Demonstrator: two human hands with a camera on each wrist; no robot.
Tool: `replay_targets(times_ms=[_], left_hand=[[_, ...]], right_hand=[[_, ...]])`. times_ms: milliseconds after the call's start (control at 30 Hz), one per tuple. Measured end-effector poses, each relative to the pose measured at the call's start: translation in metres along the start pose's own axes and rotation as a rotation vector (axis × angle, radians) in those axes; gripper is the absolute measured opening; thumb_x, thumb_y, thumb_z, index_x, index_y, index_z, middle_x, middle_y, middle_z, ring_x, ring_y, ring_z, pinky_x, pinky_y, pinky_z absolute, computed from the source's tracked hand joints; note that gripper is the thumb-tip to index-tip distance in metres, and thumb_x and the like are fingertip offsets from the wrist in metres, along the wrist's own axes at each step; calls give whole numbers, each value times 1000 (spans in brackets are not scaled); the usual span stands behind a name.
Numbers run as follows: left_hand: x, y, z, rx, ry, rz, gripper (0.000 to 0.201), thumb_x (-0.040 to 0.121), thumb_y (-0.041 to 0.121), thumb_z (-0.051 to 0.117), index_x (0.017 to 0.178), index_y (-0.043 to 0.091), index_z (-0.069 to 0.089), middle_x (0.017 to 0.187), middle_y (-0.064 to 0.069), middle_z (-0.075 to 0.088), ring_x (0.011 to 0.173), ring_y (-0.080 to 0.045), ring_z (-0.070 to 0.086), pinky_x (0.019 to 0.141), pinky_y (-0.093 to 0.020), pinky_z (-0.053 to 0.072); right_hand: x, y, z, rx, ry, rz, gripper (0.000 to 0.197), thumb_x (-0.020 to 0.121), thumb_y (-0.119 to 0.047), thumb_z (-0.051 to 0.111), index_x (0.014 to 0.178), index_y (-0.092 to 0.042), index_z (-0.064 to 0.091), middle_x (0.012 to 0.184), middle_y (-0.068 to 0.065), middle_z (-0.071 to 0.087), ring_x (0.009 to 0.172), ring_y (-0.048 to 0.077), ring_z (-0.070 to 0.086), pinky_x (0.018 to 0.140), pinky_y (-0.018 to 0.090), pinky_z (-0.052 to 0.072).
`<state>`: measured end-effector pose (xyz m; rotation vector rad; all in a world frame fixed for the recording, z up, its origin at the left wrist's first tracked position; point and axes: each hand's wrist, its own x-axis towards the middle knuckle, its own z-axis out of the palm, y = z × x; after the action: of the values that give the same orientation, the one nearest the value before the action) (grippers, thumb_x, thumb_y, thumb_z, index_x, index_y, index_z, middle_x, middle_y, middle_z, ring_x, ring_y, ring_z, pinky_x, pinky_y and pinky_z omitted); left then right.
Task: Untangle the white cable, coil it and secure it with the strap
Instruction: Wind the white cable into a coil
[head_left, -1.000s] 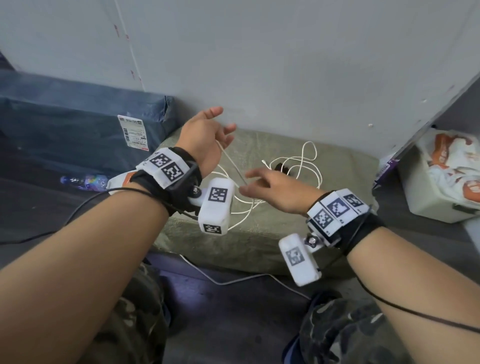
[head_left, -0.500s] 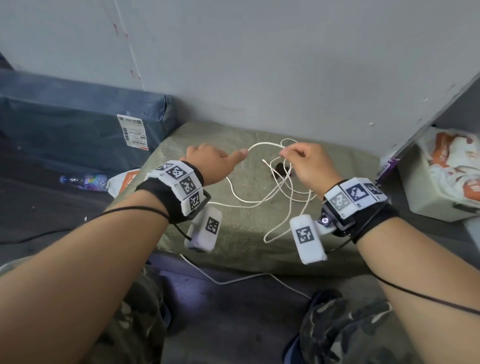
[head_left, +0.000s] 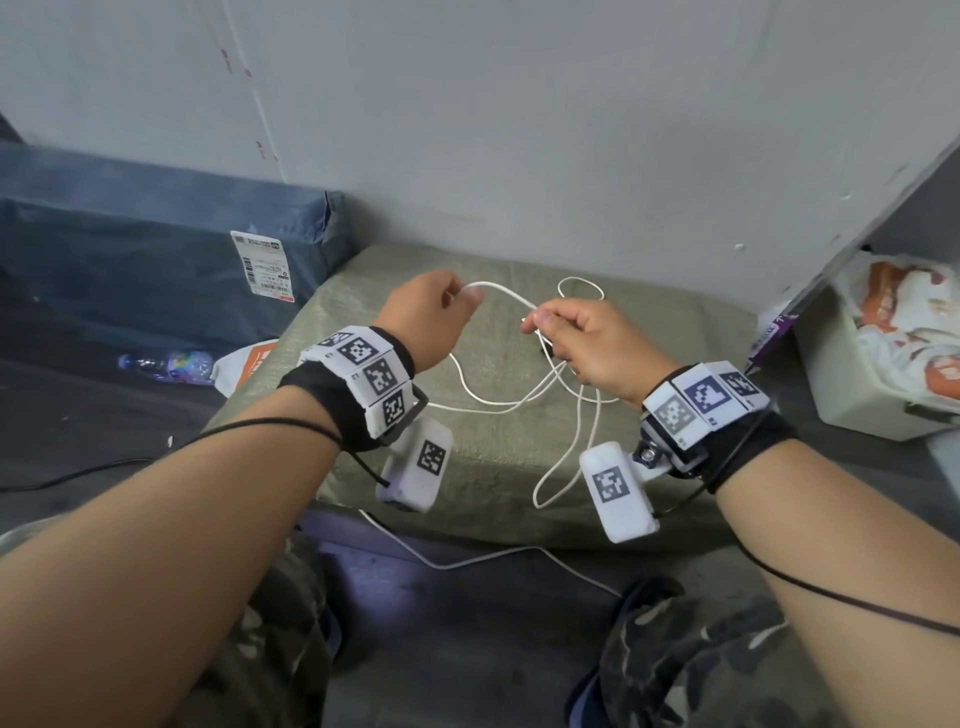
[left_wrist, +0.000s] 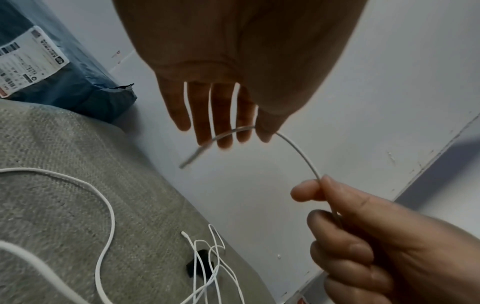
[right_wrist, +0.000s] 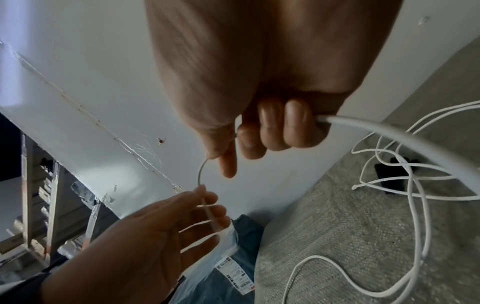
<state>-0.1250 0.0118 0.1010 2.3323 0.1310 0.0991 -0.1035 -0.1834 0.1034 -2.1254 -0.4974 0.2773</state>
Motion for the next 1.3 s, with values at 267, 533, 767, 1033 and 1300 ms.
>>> replay_targets(times_ms=[267, 533, 767, 1033, 1300], left_hand=[[19, -9, -19, -352, 292, -90, 19, 98, 28, 40, 96, 14, 54, 75, 3, 48, 68, -19, 47, 80, -40, 53], [36, -38, -66, -639, 628, -296, 15, 92, 40, 31, 81, 32, 38, 72, 4, 40, 56, -15, 38, 49, -25, 40], [11, -10, -35, -574, 191, -113, 9, 99, 20, 39, 94, 18, 46, 64, 0, 42, 48, -14, 37, 45, -28, 37], [-3, 12, -10, -836, -41, -34, 25, 100, 5, 34, 80, 13, 45, 65, -3, 45, 43, -8, 37, 43, -18, 30], [10, 17, -48, -1228, 245, -126, 21, 100, 10, 37, 82, 20, 42, 54, 3, 42, 39, -9, 26, 39, -17, 18]], right_hand=[[1, 7, 2, 137, -67, 120, 30, 98, -34, 43, 84, -19, 65, 54, -3, 29, 44, 10, 26, 43, 22, 24], [2, 25, -7, 71, 99, 273, 38, 94, -34, 50, 60, -18, 55, 42, -12, 37, 43, 11, 34, 47, 27, 38], [0, 4, 12, 132, 106, 210, 29, 93, -39, 50, 105, -13, 55, 88, -1, 56, 72, 14, 55, 69, 32, 49], [-7, -7, 20, 278, -144, 173, 20, 92, -22, 57, 111, -21, 60, 103, -5, 70, 101, 12, 64, 85, 27, 45], [-4, 3, 21, 431, -14, 339, 12, 94, -15, 53, 86, -10, 61, 51, -2, 31, 36, 8, 37, 61, 36, 55]])
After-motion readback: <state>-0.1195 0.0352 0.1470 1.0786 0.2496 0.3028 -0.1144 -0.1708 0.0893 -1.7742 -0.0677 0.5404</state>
